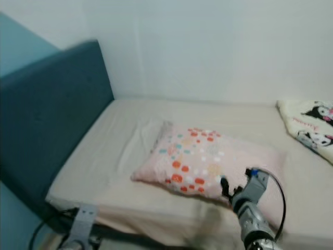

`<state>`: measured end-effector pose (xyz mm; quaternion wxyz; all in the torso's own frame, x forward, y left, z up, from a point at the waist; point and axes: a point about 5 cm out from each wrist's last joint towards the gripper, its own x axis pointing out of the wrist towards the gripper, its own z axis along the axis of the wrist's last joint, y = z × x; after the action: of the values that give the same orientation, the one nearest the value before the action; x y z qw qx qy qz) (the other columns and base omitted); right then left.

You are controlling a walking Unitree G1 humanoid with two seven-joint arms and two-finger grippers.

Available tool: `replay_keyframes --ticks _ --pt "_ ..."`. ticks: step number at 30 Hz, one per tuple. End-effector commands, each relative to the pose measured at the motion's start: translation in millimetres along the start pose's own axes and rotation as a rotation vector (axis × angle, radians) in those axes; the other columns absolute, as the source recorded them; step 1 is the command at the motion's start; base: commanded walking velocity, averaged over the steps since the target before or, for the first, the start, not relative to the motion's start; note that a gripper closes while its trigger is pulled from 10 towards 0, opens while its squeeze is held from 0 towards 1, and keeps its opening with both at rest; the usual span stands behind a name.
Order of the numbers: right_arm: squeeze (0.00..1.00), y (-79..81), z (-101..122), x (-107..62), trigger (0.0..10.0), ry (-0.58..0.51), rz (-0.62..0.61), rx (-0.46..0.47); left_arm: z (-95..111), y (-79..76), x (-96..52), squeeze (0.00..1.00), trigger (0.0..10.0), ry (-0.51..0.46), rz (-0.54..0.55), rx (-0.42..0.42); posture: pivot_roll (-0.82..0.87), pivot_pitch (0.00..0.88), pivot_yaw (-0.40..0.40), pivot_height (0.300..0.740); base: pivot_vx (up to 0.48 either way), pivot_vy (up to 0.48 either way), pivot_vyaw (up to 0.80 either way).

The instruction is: Clean up the room

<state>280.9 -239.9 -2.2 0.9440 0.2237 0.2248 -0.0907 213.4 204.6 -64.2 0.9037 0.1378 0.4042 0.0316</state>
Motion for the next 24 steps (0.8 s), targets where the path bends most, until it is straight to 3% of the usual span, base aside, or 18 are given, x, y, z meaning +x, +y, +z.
replay_keyframes --ticks 1,12,16,20,24 --pt "0.00 0.8 -1.3 0.0 10.0 0.005 0.010 0.015 3.4 1.7 0.6 0.00 10.0 -0.015 0.011 0.012 -0.05 0.000 -0.028 0.650 0.000 0.000 0.00" --pt "0.00 2.4 12.4 2.3 10.0 -0.053 0.029 0.033 10.6 3.8 1.9 0.00 10.0 -0.038 0.003 -0.001 -0.04 0.000 -0.025 0.615 0.000 0.000 0.00" --pt "0.00 5.9 35.2 5.7 10.0 -0.142 0.063 0.070 25.0 10.3 3.8 0.00 10.0 -0.099 0.017 -0.025 -0.03 0.000 -0.024 0.600 0.000 0.000 0.00" --pt "0.00 10.6 58.6 8.1 10.0 -0.229 0.112 0.134 40.9 16.7 5.1 0.00 10.0 -0.162 0.026 -0.028 -0.02 0.008 -0.015 0.585 0.000 0.000 0.00" --pt "0.00 11.2 76.0 8.3 10.0 -0.313 0.137 0.255 50.6 20.7 5.3 0.00 10.0 -0.210 0.023 -0.016 -0.01 0.027 -0.005 0.565 0.000 0.000 0.00"
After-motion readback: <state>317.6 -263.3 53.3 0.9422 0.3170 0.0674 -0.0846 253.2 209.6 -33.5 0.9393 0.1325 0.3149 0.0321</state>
